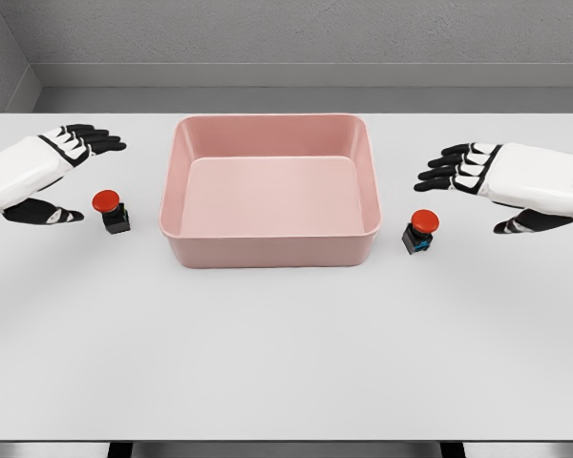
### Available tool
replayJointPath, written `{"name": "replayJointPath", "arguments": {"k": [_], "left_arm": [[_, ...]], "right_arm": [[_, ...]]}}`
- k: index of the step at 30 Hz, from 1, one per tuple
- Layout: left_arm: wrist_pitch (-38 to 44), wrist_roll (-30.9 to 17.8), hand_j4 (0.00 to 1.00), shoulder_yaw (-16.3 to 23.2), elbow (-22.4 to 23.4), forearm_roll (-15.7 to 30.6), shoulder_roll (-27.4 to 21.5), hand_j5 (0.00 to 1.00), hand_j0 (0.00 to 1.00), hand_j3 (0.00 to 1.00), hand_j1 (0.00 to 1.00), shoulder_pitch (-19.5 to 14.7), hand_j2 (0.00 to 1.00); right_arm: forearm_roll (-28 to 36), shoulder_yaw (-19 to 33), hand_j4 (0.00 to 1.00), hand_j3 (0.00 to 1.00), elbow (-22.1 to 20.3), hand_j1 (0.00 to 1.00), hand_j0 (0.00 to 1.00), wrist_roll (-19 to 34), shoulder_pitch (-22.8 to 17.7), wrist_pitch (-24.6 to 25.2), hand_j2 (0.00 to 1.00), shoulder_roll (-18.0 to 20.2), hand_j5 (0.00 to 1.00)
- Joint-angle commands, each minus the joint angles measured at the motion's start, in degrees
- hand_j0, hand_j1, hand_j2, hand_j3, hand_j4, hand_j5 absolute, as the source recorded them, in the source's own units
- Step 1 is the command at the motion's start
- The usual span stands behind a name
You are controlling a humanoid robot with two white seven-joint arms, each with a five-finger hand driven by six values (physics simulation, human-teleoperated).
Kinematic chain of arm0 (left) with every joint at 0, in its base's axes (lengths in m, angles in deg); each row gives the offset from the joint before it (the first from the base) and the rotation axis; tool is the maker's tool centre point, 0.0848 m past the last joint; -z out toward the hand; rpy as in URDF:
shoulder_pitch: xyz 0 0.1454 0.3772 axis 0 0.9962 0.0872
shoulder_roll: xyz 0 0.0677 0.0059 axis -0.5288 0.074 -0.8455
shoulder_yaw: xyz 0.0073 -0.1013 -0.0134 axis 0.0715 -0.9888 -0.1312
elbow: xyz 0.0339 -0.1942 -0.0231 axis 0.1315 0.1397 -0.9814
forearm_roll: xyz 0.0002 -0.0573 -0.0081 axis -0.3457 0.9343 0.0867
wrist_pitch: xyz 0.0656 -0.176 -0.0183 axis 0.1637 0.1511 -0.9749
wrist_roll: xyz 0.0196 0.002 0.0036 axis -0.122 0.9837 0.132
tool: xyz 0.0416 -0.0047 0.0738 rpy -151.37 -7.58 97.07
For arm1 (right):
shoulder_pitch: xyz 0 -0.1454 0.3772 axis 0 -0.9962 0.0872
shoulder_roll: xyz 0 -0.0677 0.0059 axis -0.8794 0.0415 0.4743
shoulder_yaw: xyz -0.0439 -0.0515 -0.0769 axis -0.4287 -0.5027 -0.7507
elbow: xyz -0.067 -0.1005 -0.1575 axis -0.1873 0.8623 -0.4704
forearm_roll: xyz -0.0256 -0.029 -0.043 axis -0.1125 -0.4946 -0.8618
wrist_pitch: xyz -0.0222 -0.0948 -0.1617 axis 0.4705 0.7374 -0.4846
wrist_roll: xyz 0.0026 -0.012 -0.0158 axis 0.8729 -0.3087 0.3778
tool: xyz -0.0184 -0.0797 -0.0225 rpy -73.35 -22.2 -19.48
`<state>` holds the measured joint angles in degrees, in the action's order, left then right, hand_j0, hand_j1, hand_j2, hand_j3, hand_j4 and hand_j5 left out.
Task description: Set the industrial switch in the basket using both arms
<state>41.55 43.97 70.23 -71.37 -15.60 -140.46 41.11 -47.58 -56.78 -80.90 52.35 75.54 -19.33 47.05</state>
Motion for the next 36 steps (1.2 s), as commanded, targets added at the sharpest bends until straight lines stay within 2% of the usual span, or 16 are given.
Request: {"name": "replayJointPath", "arguments": {"k": [1,5,9,11,13,15,19,23,31,36], "left_arm": [[0.0,0.0,1.0,0.0,0.4,0.3,-0.7,1.0,1.0,1.0,1.0,0.0,1.0],[0.0,0.0,1.0,0.2,2.3,0.2,-0.6,1.0,1.0,1.0,1.0,0.2,1.0],[0.0,0.0,1.0,0.5,3.9,-0.2,-0.1,1.0,1.0,1.0,1.0,0.3,1.0],[0.0,0.0,1.0,0.7,4.7,-0.2,0.2,1.0,1.0,1.0,1.0,0.3,1.0],[0.0,-0.1,1.0,1.2,5.2,-0.7,0.4,1.0,1.0,1.0,1.0,0.2,1.0],[0.0,-0.1,1.0,1.9,6.4,-1.5,1.3,1.0,1.0,1.0,1.0,-0.2,1.0],[0.0,-0.1,1.0,2.8,9.1,-4.0,4.5,1.0,1.0,1.0,1.0,-1.6,1.0],[0.0,-0.2,1.0,5.0,10.6,-5.2,6.3,1.0,1.0,1.0,1.0,-3.9,1.0],[0.0,-0.5,1.0,5.6,11.3,-5.5,7.2,1.0,1.0,1.0,1.0,-4.3,1.0],[0.0,-0.5,1.0,5.7,11.3,-5.4,7.2,1.0,1.0,1.0,1.0,-4.3,1.0]], "right_arm": [[0.4,0.0,1.0,1.0,0.0,1.0,1.0,0.0,0.0,0.1,1.0,0.0,1.0],[0.5,-0.1,1.0,1.0,0.9,1.0,1.0,-0.4,-0.1,0.1,1.0,-0.2,1.0],[0.2,-2.2,1.0,1.0,2.2,1.0,1.0,-0.5,-2.1,0.1,1.0,-1.8,1.0],[0.7,-2.3,1.0,1.0,3.0,1.0,1.0,-1.8,-3.1,0.1,1.0,-4.0,1.0],[3.3,-2.3,1.0,1.0,3.9,1.0,1.0,-3.2,-3.3,0.1,1.0,-4.0,1.0],[6.2,-2.2,1.0,1.0,5.8,1.0,1.0,-3.2,-3.4,0.1,1.0,-4.0,1.0],[7.0,-1.8,1.0,1.0,14.7,1.0,1.0,-2.9,-3.4,0.1,1.0,-7.6,1.0],[6.9,-1.9,1.0,1.0,17.3,1.0,1.0,-2.8,-3.9,0.1,1.0,-9.1,1.0],[6.9,-2.2,0.98,0.98,17.0,0.98,0.98,-1.6,-5.4,0.1,0.98,-11.6,0.98],[6.8,-2.2,0.94,0.94,16.6,0.94,0.94,-1.6,-6.2,0.1,0.94,-11.6,0.94]]}}
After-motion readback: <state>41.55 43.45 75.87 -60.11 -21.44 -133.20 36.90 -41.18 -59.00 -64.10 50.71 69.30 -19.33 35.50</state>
